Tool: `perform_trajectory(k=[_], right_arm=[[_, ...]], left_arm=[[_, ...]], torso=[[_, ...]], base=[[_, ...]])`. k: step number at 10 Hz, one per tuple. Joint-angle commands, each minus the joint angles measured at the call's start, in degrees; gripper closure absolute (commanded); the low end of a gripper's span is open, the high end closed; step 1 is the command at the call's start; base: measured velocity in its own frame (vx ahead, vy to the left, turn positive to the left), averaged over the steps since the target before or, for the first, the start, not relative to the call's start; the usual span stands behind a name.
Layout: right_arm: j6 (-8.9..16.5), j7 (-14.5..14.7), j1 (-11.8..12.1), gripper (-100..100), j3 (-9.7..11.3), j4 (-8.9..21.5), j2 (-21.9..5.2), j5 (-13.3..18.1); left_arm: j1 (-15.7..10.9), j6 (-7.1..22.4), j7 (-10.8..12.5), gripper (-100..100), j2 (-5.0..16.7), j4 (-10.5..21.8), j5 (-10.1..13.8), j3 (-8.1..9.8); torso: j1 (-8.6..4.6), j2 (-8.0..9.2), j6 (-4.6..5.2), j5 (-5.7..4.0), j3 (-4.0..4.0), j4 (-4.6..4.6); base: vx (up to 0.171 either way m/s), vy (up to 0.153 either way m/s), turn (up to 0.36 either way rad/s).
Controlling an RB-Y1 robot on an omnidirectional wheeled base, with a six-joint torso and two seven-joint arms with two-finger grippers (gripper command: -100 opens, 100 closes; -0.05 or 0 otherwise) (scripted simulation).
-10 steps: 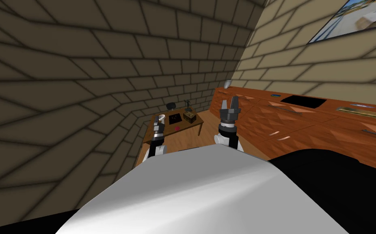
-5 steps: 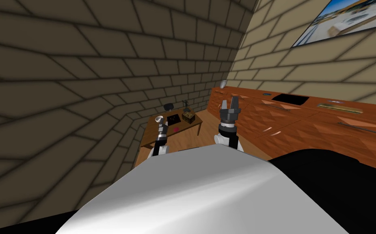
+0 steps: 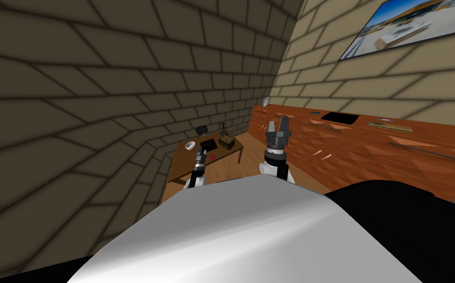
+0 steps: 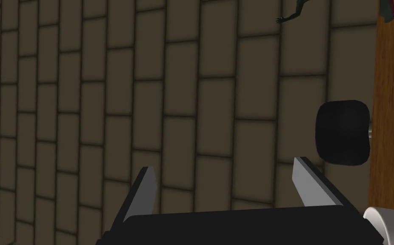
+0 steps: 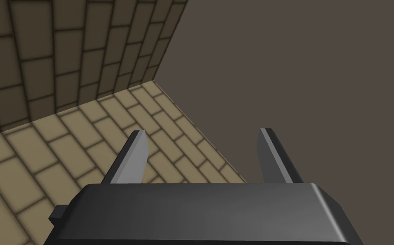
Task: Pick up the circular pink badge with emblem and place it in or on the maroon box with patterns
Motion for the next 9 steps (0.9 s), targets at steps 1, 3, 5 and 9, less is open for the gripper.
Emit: perform_trajectory(k=[1, 3, 5, 9], right_arm=[[0.0, 0.0, 0.0, 0, 0.0, 0.0, 0.0, 0.0], [0.0, 0.0, 0.0, 0, 0.0, 0.0, 0.0, 0.0], [0.0, 0.0, 0.0, 0, 0.0, 0.0, 0.0, 0.0], [0.0, 0.0, 0.0, 0, 0.0, 0.0, 0.0, 0.0]], left_arm=[[-0.8, -0.6, 0.6, -100, 0.3, 2.9, 0.1, -0.76], [-1.7, -1.2, 1.1, -100, 0.4, 6.0, 0.3, -1.45], [-2.6, -1.8, 1.5, -100, 0.5, 9.6, 0.4, -2.14], [-4.4, -3.0, 2.4, -100, 0.6, 16.2, 0.7, -3.52]], torso=[[0.0, 0.0, 0.0, 0.0, 0.0, 0.0], [-0.02, 0.01, 0.0, -0.01, 0.01, 0.0], [0.02, 0.0, 0.0, 0.0, 0.0, 0.0], [0.0, -0.01, -0.02, 0.0, 0.0, 0.0]], base=[[0.021, 0.025, -0.105], [0.018, 0.036, -0.11], [0.016, 0.033, -0.114], [0.019, 0.036, -0.097]])
